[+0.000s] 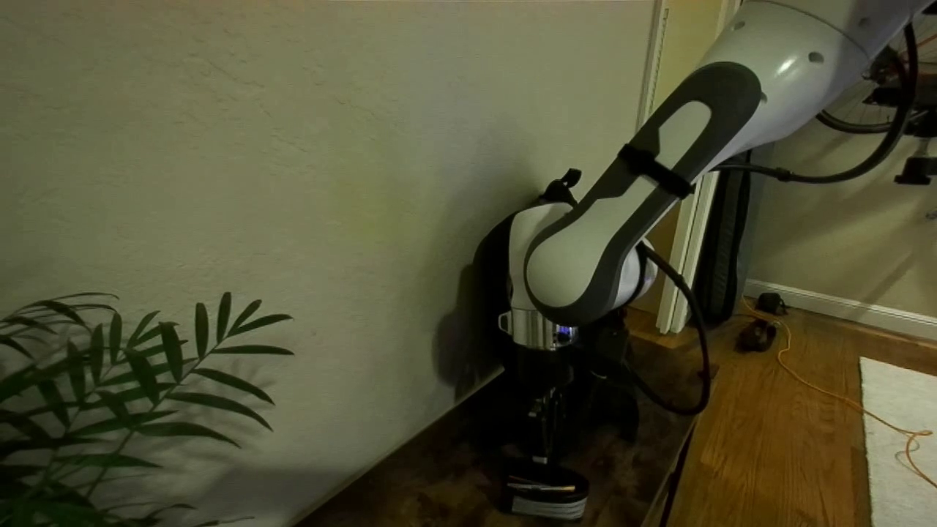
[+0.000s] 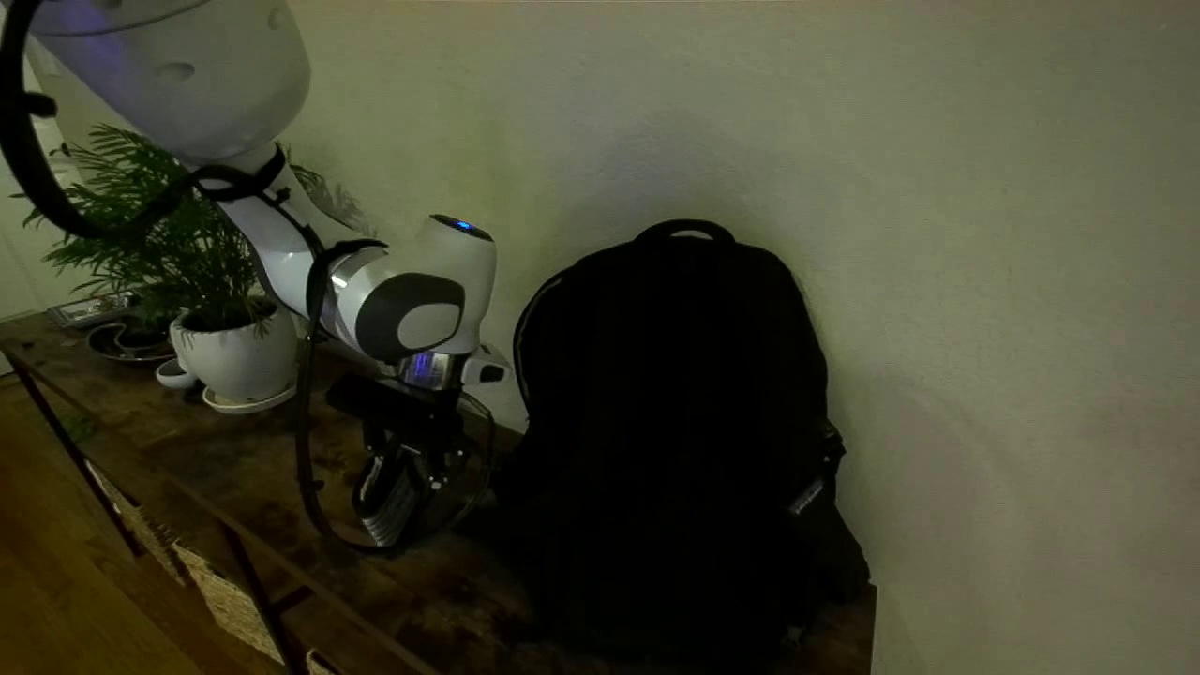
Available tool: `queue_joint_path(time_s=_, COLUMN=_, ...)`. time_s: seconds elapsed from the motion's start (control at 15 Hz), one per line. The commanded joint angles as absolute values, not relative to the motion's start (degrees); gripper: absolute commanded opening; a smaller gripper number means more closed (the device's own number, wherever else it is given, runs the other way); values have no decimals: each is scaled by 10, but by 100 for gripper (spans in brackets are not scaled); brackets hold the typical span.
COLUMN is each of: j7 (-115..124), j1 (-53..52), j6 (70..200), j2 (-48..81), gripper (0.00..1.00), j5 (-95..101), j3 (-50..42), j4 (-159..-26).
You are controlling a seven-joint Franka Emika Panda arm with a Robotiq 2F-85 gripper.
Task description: Pick up the wallet and put it in the bag
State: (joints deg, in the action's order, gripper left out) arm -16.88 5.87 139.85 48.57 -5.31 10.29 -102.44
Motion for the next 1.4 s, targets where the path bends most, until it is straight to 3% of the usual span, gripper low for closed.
queue_joint_path(time_s=0.0, j7=-182, j1=63, j6=1395, j2=464, gripper=94, j5=-59, j3=108, j4=-1045)
queue_joint_path(time_s=0.2, j7=-179, j1=60, j6=1397, j2=462, gripper=100, j5=-56, j3=104, j4=-1045)
queue_joint_path(time_s=1.33, j7=-153, j1=2, j6=1420, j2=409, gripper=100, j5=-8, j3=88, j4=-1089)
